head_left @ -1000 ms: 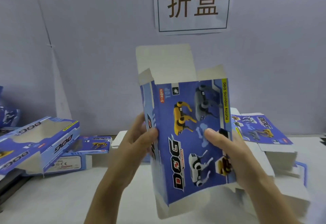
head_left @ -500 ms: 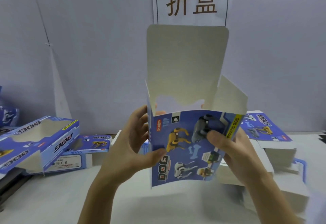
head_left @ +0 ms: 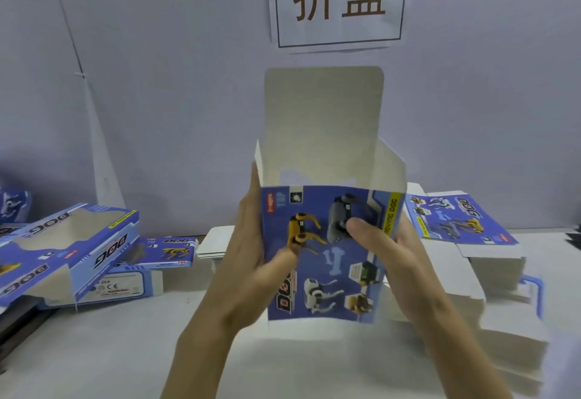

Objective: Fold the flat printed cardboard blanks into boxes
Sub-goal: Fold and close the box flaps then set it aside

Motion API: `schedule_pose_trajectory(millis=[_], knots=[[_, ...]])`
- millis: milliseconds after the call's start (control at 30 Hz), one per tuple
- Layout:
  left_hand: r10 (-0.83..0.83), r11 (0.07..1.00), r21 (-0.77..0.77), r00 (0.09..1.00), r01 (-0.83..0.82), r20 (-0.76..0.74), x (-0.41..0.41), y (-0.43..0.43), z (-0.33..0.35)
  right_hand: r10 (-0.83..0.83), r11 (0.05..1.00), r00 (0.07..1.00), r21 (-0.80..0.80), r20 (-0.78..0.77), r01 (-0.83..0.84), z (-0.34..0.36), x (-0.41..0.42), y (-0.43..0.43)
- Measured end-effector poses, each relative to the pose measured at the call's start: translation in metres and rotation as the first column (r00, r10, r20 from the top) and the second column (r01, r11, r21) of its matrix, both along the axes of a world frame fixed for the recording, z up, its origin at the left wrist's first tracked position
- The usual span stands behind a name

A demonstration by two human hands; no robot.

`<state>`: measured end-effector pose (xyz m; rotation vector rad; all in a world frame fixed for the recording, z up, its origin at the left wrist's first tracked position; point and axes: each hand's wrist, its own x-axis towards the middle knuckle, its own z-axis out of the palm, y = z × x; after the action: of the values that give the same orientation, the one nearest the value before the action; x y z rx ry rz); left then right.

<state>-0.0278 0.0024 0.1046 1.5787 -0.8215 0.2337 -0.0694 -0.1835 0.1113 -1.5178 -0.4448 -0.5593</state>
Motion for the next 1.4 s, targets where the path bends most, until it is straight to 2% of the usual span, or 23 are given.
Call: schedule_pose_trajectory(millis=[100, 233, 467, 767, 900, 1133, 1400], knots=[[0.033, 0.999, 0.001, 0.999, -0.033, 0.042, -0.002, 0.001, 0.004, -0.121, 0.984, 0.99, -0.123, 0.076, 0.13, 0.001, -0.006, -0.008], [0.042, 0.999, -0.009, 0.971, -0.041, 0.237, -0.011, 0.003, 0.011, -0.103, 0.953, 0.983, -0.267, 0.154, 0.141, 0.005, -0.01, -0.017], [0.04, 0.999, -0.008, 0.947, -0.04, 0.319, -0.018, 0.01, 0.018, -0.119, 0.944, 0.922, -0.245, 0.369, 0.22, 0.01, -0.02, -0.016], [0.037, 0.998, -0.058, 0.949, -0.02, 0.314, -0.023, 0.011, 0.023, -0.095, 0.937, 0.871, -0.251, 0.483, 0.241, 0.014, -0.022, -0.011], [0.044, 0.998, -0.046, 0.968, -0.034, 0.249, -0.025, 0.017, 0.027, -0.085, 0.939, 0.884, -0.26, 0.459, 0.225, 0.015, -0.023, -0.007], [0.019, 0.999, -0.052, 0.964, -0.006, 0.264, -0.032, 0.019, 0.033, -0.119, 0.921, 0.884, -0.281, 0.453, 0.268, 0.015, -0.024, -0.009], [0.108, 0.994, -0.05, 0.898, -0.096, 0.427, -0.033, 0.015, 0.036, -0.111, 0.909, 0.869, -0.304, 0.482, 0.284, 0.016, -0.024, -0.009]])
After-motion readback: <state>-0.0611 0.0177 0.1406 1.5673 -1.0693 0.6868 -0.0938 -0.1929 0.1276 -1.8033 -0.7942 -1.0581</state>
